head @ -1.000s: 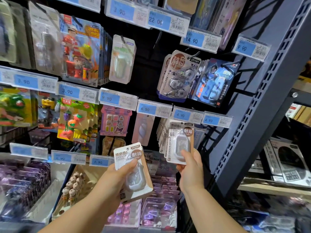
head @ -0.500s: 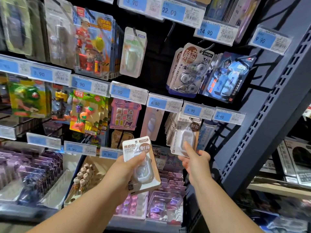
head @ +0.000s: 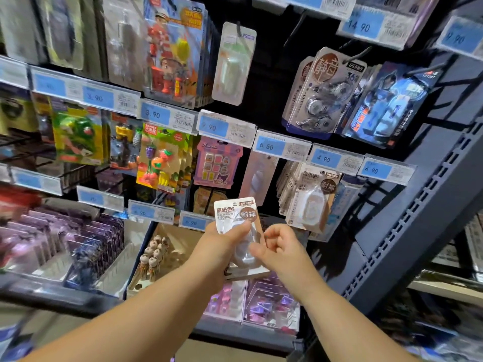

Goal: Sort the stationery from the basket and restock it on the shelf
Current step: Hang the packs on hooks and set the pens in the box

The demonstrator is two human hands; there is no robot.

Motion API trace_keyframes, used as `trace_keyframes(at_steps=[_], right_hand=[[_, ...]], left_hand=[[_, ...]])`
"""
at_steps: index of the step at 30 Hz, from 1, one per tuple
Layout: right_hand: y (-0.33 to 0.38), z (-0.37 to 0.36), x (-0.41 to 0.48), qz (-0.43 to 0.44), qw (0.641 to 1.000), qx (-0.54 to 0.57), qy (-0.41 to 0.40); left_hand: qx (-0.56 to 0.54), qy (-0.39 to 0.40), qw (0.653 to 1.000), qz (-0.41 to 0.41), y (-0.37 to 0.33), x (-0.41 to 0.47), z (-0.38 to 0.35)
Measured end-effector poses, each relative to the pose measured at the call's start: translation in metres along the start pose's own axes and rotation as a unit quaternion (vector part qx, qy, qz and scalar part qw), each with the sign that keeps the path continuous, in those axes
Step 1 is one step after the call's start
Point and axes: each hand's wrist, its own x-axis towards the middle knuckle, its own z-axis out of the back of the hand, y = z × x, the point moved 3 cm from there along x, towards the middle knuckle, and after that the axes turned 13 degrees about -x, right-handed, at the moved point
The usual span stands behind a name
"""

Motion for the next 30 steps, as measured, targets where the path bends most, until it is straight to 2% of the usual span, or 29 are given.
trace_keyframes(at_steps=[4,7,11,16,19,25,30], right_hand=[[-0.004,-0.003,0.001,-0.016,1.000,0.025,-0.005],[-0.005,-0.005,0.002,-0.019,0.999,0.037,-0.001],[-0.010,-0.005,0.003,-0.046,0.990,0.135,-0.006],[-0.015,0.007,0.004,-0.069,0.960,0.254,-0.096],[-0.015,0.022,0.003,-0.059,0.945,0.282,-0.154],[-0.029,0.054,0.009,-0.064,0.914,0.261,-0.305],[-0.037,0.069,0.018,-0.065,0.910,0.250,-0.323]], left_hand=[[0.029,0.002,0.999,-0.023,0.000,-0.001,0.000],[0.023,0.011,1.000,-0.006,-0.001,-0.002,-0.001],[0.027,-0.002,1.000,0.016,-0.002,-0.002,-0.001],[-0.051,-0.016,0.998,0.041,-0.001,0.001,0.003],[-0.027,-0.040,0.999,0.020,0.001,0.006,0.010],[-0.034,-0.033,0.999,-0.007,0.000,0.007,0.010],[-0.026,-0.023,0.999,-0.007,0.000,0.006,0.007]])
